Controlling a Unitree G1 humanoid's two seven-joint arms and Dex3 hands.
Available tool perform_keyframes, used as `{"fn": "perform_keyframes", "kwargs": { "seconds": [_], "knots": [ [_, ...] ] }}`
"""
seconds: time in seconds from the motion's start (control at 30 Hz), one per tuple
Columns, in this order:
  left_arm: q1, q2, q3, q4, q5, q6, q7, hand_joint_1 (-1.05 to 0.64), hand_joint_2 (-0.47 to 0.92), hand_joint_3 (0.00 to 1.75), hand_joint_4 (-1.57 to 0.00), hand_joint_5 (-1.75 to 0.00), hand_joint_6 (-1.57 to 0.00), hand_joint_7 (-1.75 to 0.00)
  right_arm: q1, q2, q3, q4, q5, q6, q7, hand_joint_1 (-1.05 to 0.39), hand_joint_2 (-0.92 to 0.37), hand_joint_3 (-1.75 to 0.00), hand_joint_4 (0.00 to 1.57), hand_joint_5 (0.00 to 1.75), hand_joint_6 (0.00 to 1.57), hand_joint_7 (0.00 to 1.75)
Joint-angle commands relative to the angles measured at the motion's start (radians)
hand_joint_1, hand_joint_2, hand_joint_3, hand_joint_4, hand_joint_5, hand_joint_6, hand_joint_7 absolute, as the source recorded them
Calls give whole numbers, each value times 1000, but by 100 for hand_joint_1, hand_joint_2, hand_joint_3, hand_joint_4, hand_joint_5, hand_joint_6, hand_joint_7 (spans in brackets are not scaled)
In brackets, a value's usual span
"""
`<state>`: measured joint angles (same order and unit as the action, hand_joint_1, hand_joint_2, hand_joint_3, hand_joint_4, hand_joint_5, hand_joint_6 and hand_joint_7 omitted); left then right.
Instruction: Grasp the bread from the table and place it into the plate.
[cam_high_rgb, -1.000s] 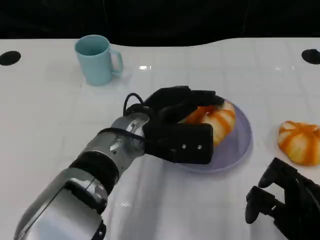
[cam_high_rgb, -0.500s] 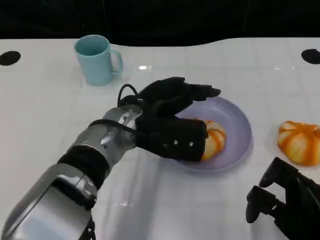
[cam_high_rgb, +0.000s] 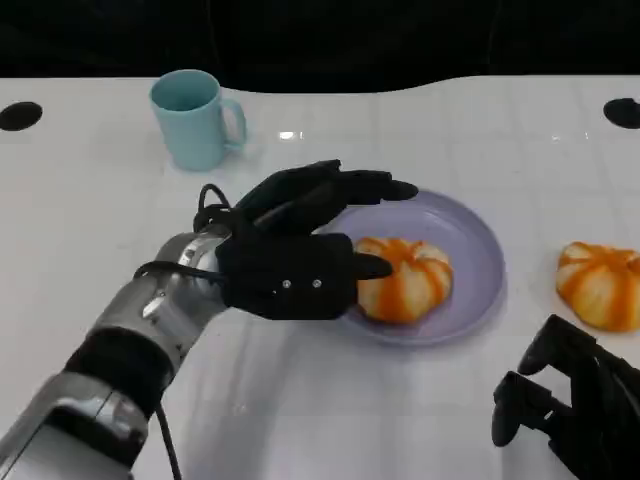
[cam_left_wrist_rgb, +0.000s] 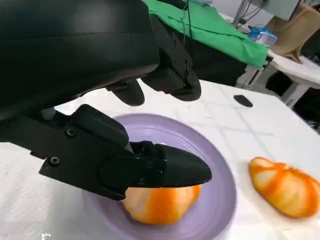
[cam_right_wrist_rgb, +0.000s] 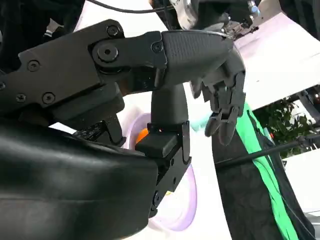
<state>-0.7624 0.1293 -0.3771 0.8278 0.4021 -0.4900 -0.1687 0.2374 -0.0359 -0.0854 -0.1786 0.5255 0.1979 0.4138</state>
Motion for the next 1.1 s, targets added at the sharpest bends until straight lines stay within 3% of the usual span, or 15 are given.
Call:
{"fn": "perform_keyframes", "kwargs": {
  "seconds": [0.03,0.23,0.47,0.67,0.83,0.97,1.03,1.1],
  "knots": [
    [106,24,75,-116,-147,10,-117,-71,92,35,-10,-100,-45,-19,7,-2,-8,-5,-2,-11,-4,-58,-92,-38,73,175,58,161],
    [268,7,170,-322,-344,105,-209,-64,92,29,-17,-118,-51,-26,7,6,-5,-5,3,-3,-9,-58,-92,-37,73,175,59,158],
    [470,-28,260,-602,-511,276,-197,-52,92,29,-39,-118,-60,-37,0,3,-3,12,-2,-20,9,-59,-92,-39,74,175,59,160],
    [588,-99,323,-710,-661,359,-192,-51,92,31,-54,-123,-67,-53,2,4,-4,4,-3,-13,0,-59,-92,-39,74,175,58,160],
    [658,-124,361,-733,-772,382,-244,-60,92,37,-53,-151,-54,-115,4,4,-2,-10,-3,-2,-12,-60,-92,-36,73,175,59,159],
    [709,-143,389,-762,-854,438,-256,-65,92,32,-61,-159,-58,-128,5,3,-4,-11,5,-1,-8,-59,-92,-34,73,175,60,157],
    [747,-163,398,-781,-898,457,-263,-62,92,35,-64,-171,-53,-154,4,-1,-5,-5,2,-12,4,-59,-92,-37,73,175,58,159],
    [775,-177,399,-791,-913,458,-270,-61,92,38,-67,-174,-50,-167,3,-5,-6,-1,-2,-18,9,-59,-92,-38,73,175,58,160]
  ]
}}
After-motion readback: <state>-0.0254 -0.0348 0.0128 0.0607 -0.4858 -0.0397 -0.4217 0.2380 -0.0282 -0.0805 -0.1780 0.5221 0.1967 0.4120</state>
